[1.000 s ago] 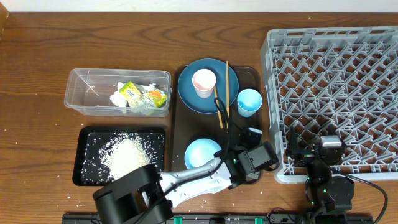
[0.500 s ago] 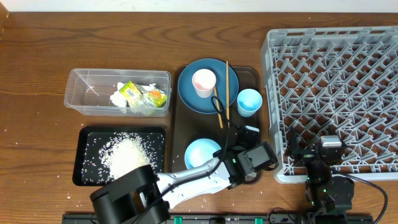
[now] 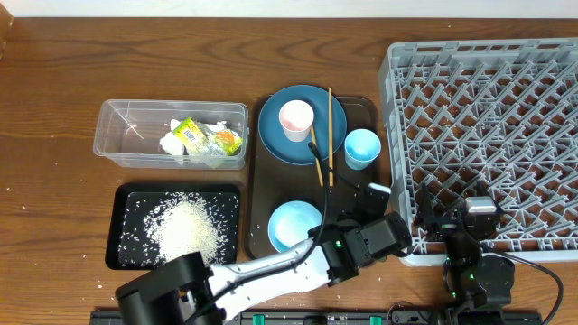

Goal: Sort waste into correct bins and load items into the dishwasher rack
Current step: 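Lower the left gripper onto the carrot and grasp it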

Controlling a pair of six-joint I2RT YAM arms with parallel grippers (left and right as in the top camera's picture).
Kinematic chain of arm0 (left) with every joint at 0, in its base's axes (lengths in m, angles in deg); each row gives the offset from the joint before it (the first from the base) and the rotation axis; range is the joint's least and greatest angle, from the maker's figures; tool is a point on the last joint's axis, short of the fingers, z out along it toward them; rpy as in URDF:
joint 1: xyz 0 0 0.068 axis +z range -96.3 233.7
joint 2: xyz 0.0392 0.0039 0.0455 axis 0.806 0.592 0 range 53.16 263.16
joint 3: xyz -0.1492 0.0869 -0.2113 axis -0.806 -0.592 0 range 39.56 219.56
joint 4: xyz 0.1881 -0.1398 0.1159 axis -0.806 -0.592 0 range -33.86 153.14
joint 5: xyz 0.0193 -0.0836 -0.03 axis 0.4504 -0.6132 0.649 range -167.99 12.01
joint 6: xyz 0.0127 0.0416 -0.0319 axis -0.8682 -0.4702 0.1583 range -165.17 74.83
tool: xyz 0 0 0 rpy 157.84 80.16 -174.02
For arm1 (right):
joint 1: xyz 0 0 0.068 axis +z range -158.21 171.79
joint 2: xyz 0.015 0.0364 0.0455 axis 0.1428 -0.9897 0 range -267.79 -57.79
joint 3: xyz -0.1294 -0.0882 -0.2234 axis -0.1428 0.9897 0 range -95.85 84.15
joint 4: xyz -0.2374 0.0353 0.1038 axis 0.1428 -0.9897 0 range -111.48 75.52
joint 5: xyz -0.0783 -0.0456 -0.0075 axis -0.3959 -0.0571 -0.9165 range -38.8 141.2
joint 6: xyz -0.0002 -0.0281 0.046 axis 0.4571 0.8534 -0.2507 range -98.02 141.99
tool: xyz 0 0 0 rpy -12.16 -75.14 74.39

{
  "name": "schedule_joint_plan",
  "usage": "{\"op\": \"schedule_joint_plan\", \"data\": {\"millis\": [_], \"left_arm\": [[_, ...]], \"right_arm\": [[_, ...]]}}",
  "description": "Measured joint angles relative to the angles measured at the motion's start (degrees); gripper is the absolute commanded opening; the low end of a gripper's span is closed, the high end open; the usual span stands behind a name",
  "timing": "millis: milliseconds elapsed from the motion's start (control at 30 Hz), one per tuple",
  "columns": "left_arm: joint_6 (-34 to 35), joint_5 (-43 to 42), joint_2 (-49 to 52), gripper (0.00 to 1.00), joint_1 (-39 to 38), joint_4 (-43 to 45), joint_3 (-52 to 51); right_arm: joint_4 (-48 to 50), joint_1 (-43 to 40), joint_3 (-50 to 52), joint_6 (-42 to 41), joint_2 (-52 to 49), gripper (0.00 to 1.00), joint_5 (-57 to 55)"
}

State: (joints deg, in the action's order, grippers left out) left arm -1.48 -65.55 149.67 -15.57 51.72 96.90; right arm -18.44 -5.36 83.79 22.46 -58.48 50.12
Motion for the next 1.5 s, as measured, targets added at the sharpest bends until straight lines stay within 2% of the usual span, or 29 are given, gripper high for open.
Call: {"op": "schedule_joint_plan", "data": {"millis": [1500], "left_arm": [[0.0, 5.7, 11.4, 0.4, 0.0, 4.2, 0.0]], "right_arm": [[0.0, 0.0, 0.0, 0.0, 0.0, 0.99, 0.0]]}}
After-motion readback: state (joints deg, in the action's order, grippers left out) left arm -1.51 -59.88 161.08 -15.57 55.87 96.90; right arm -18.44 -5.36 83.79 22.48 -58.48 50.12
